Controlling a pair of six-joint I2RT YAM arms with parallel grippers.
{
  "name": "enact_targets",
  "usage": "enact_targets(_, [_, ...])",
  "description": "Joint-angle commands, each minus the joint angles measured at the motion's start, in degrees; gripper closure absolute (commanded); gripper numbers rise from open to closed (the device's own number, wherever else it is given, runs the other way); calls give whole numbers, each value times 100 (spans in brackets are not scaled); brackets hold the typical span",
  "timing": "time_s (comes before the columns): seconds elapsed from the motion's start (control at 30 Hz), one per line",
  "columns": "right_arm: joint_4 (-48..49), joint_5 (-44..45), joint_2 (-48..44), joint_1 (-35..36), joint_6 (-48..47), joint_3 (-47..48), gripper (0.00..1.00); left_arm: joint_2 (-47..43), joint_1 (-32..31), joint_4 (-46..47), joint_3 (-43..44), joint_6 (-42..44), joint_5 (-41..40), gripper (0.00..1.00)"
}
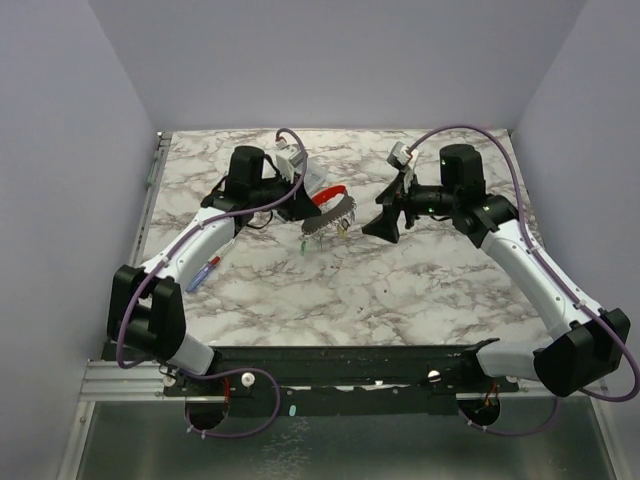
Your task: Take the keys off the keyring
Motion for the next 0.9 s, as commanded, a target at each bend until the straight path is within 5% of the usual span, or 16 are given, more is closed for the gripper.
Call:
enact_targets(0.0, [-246,-503,-120,-87,-222,76,0,-613,-166,-1409,368,2106,-80,100])
enact_targets(0.33, [-1071,-1243,232,15,-1171,509,0,-1125,-757,-2342,363,3597,124,100])
enact_targets(0.7, [-1595,-1178,786,493,-1584,466,18,-859,-1501,-3586,856,4858,326,100])
enact_targets(0.87, [-1782,-1077,885,819,-1778,476,34,-786,-1592,-3618,888,4887,406,100])
